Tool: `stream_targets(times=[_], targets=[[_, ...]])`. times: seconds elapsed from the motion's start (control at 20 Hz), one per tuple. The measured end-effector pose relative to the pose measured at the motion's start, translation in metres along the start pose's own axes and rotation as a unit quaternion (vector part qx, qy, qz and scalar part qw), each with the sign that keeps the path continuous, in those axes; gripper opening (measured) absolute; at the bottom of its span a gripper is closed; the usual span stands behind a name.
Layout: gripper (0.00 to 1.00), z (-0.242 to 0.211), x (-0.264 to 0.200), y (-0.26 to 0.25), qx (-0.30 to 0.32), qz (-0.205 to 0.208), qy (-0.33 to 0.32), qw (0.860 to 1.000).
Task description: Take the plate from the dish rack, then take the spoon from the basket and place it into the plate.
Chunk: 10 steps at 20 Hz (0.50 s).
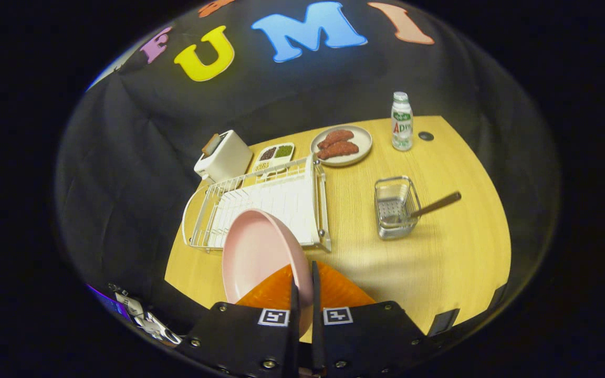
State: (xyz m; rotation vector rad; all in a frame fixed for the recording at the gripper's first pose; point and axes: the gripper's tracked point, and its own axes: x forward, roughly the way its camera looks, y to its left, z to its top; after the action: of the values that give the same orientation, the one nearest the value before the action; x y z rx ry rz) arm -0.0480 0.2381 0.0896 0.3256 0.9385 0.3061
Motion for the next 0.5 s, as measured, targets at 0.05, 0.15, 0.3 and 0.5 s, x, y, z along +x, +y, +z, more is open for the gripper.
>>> stream_targets(times=[0.05, 0.15, 0.3, 0.5], targets=[[0.09, -0.013, 0.004, -0.006, 0.018, 0.009, 0.010, 1.000], [0.09, -0.037, 0.015, -0.020, 0.053, 0.021, 0.033, 0.998], [0.09, -0.055, 0.028, -0.040, 0.055, 0.019, 0.044, 0.997], [0.10, -0.074, 0.055, -0.054, 0.076, 0.032, 0.062, 0.995]])
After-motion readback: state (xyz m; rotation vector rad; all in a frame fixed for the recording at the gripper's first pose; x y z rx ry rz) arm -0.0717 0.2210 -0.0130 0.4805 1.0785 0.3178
